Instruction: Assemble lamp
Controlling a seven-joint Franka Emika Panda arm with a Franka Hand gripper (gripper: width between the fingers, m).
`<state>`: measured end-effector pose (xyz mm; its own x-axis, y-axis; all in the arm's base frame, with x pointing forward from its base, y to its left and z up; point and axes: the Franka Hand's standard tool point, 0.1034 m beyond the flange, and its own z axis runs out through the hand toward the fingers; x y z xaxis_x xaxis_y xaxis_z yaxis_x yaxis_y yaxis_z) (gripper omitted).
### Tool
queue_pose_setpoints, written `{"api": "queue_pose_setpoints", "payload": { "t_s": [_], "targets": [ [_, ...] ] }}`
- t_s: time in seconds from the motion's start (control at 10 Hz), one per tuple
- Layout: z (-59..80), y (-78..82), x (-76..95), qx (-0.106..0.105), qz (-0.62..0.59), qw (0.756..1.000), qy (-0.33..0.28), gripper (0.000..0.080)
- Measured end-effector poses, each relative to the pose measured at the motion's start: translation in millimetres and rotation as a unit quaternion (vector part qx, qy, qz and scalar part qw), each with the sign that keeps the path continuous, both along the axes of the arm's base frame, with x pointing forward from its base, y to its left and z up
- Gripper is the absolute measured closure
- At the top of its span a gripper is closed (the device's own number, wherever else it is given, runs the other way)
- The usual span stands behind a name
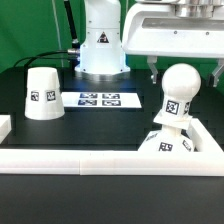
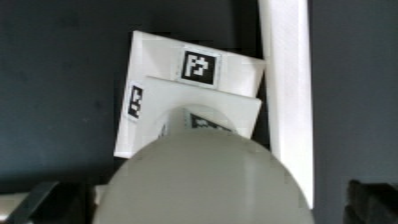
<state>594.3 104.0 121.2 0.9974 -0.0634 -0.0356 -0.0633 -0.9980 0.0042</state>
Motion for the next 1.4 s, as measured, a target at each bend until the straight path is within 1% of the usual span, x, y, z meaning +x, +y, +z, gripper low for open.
{"api": "queue_pose_setpoints", "payload": {
  "t_s": [0.7,0.8,1.0,1.1,1.2,1.4],
  "targets": [
    [-0.8,-0.8,-0.1,0.0,0.014,1.0,0.0,0.0101],
    [-1.0,-1.1,-3.5,0.0,0.018,1.0,-0.001,0.0101],
    [-0.5,-4.4,-24.5,0.0,0.023,1.0,0.002,0.0101],
    [-1.0,-7.6,-35.3,0.0,0.024,1.0,-0.001,0.0101],
    [-3.4,-14.7,-41.4,0.001,0.026,1.0,-0.002,0.0101],
    [-8.9,-41.0,-46.2,0.001,0.013,1.0,0.004,0.0101]
  ]
}}
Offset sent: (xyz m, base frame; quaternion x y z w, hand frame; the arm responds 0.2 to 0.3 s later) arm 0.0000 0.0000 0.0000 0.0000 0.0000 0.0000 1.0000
